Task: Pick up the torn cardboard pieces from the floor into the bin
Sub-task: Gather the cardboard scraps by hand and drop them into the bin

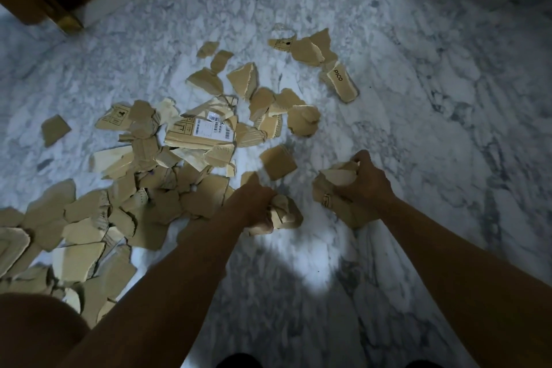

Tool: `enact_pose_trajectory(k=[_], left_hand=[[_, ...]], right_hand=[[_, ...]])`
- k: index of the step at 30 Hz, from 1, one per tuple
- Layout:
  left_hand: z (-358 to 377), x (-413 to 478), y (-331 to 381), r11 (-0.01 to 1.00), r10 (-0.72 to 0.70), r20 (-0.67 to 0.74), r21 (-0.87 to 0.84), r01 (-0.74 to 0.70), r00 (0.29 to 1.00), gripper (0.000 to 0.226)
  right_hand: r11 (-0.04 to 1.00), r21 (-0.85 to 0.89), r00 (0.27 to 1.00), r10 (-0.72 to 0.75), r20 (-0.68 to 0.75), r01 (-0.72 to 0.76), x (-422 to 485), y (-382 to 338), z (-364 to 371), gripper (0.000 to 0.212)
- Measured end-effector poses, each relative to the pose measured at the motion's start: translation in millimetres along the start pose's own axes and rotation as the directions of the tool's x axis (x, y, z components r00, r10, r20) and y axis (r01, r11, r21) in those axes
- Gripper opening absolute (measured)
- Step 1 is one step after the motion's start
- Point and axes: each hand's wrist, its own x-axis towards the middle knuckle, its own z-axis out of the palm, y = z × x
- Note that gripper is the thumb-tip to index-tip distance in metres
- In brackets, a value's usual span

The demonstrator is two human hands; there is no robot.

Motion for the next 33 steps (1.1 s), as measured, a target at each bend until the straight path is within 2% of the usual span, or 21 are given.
enact_pose_trajectory(k=[2,5,8,11,12,15,18,21,22,23,25,26,28,30,31,33], left_hand=[[2,0,0,1.0,-0.012,-0.019,0.018,0.012,1.0,0.046],[4,-2,3,0.997,-0.002,-0.048,0.081,0.006,0.999,0.045],[3,-3,4,0.985,0.056,-0.099,0.165,-0.04,0.993,0.044],[10,-7,0,0.996,0.049,-0.075,0.08,-0.043,0.996,0.05],[12,-8,-3,1.0,0.027,-0.059,0.015,-0.026,0.998,0.054],[1,-10,-29,0.992,-0.02,-0.097,-0.123,0.008,0.995,0.063],[-17,-8,-57,0.997,-0.017,-0.168,-0.073,0.005,0.986,0.051],[-18,3,-64,0.997,0.048,-0.215,-0.052,-0.061,0.975,0.048],[-15,7,-64,0.997,0.047,-0.21,-0.051,-0.059,0.977,0.051],[-12,11,-64,0.998,0.021,-0.2,-0.056,-0.033,0.98,0.053],[-8,18,-66,0.995,-0.034,-0.225,-0.096,0.012,0.974,0.057],[-5,20,-68,0.992,-0.061,-0.25,-0.124,0.03,0.966,0.056],[-4,18,-66,0.99,-0.09,-0.298,-0.128,0.054,0.95,0.038],[-4,18,-64,0.998,-0.066,-0.328,-0.024,0.062,0.942,0.014],[-3,17,-62,0.998,-0.052,-0.337,0.008,0.059,0.94,0.012],[-2,14,-61,0.997,-0.027,-0.367,0.058,0.052,0.93,0.016]], right_hand=[[0.999,0.035,1.0,0.019,0.015,-0.02,4,-3,-2,0.072],[0.999,-0.009,0.994,0.042,0.101,-0.041,12,-12,-3,0.055],[0.999,0.024,0.993,0.021,0.114,-0.024,17,-32,0,0.069],[0.996,0.062,0.991,-0.074,0.112,0.067,19,-55,5,0.073],[0.993,0.064,0.986,-0.111,0.124,0.104,21,-61,8,0.068],[0.97,0.0,0.954,-0.238,0.182,0.242,24,-88,22,0.032],[0.929,-0.037,0.919,-0.357,0.166,0.368,27,-108,44,0.019],[0.905,-0.008,0.899,-0.421,0.121,0.424,31,-112,66,0.029],[0.907,-0.017,0.901,-0.416,0.122,0.421,33,-112,70,0.025],[0.901,-0.033,0.896,-0.425,0.128,0.432,33,-112,71,0.024],[0.896,-0.062,0.891,-0.426,0.158,0.439,39,-111,72,0.037],[0.904,-0.06,0.898,-0.409,0.165,0.423,41,-110,73,0.035],[0.907,-0.051,0.902,-0.407,0.142,0.417,38,-114,71,0.021],[0.912,-0.005,0.909,-0.408,0.086,0.41,38,-113,76,0.027],[0.916,0.017,0.913,-0.401,0.07,0.401,38,-111,80,0.026],[0.926,0.02,0.922,-0.377,0.083,0.377,42,-104,88,0.044]])
